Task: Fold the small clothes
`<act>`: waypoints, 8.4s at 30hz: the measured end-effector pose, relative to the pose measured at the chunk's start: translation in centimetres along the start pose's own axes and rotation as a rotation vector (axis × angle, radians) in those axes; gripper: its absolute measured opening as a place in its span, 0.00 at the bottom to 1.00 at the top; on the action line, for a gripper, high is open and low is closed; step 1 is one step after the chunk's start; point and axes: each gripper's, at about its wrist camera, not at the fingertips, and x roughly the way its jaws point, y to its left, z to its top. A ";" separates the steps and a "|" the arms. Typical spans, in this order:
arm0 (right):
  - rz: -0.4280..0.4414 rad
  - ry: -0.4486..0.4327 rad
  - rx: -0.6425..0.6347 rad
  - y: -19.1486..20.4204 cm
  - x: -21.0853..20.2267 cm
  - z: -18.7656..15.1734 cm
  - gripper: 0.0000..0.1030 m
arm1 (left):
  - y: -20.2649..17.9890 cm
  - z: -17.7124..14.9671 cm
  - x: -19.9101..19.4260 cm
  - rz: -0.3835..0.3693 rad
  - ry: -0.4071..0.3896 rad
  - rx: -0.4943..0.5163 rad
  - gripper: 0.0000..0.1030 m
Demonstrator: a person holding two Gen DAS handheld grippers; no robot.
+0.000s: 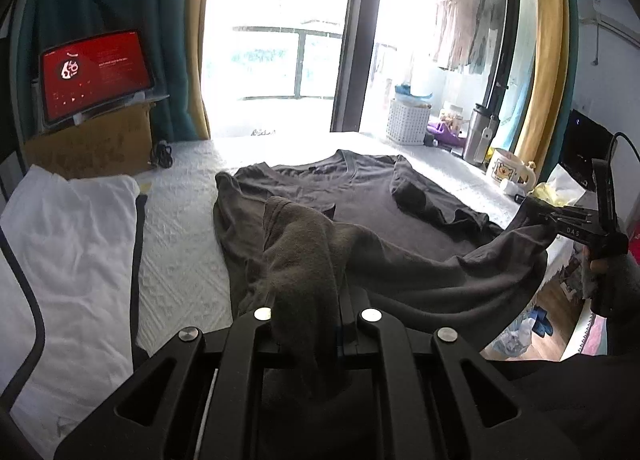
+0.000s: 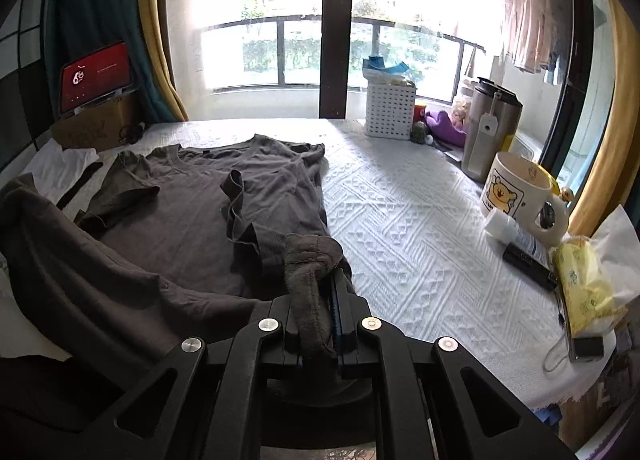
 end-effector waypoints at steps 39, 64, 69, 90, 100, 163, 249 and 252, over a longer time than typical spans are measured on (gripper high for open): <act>0.059 -0.023 -0.073 1.5 1.0 4.2 0.10 | 1.2 3.9 -1.1 0.013 -0.130 0.023 0.10; 0.077 -0.141 -0.051 -0.5 4.0 14.0 0.10 | 3.9 10.5 2.6 0.092 -0.152 0.016 0.10; 0.071 -0.145 -0.042 -1.4 5.2 15.6 0.10 | 4.3 11.4 4.4 0.110 -0.141 0.016 0.10; 0.074 -0.113 -0.032 -2.9 11.8 20.2 0.10 | 7.0 14.2 10.8 0.134 -0.091 -0.018 0.10; 0.080 -0.070 -0.001 -3.8 16.9 21.3 0.10 | 8.4 14.8 14.3 0.157 -0.048 -0.032 0.10; -0.043 0.162 -0.034 -1.4 23.4 16.5 0.66 | 11.6 7.8 15.9 0.216 0.232 -0.156 0.54; -0.241 0.189 0.143 -5.4 11.6 1.2 0.76 | 6.0 -3.0 4.2 0.096 0.252 -0.104 0.17; -0.236 0.184 0.157 -5.6 11.4 0.8 0.76 | 5.9 -2.4 3.4 0.110 0.230 -0.104 0.19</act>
